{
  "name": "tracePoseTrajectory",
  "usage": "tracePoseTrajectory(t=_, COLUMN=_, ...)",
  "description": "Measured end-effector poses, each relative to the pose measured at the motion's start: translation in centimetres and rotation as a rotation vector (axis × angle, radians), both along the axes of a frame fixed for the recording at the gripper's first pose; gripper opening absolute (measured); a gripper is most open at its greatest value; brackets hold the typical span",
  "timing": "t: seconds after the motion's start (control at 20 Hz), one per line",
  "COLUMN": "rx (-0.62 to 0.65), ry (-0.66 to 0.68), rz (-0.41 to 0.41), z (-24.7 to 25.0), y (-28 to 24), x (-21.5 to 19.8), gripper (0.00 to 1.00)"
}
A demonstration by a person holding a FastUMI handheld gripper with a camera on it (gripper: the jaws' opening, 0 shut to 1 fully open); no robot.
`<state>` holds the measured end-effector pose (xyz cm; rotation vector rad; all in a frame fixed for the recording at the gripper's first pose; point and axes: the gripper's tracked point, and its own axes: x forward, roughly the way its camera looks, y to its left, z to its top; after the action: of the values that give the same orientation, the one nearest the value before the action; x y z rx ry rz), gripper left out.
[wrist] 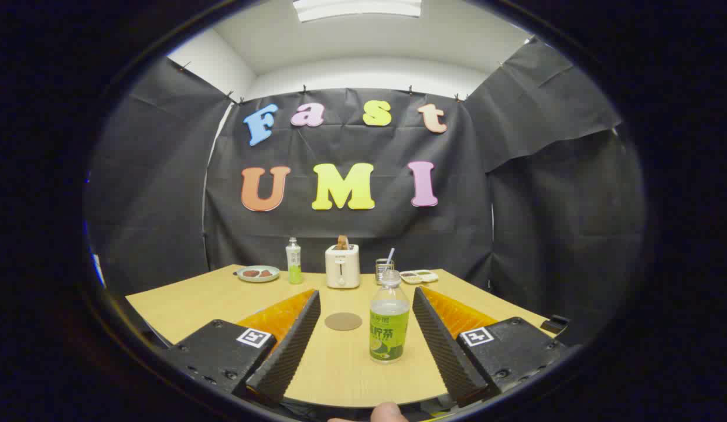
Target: Take the bottle from table, then pour the juice into the cup, finally place the bottle on the coaster
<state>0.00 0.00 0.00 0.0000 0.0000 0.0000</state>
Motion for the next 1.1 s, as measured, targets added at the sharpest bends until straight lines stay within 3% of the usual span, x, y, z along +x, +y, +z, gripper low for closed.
tracePoseTrajectory(t=1.1, rx=-0.025, ry=0.016, rz=0.033, z=-0.1, y=0.7, x=0.4, gripper=1.00)
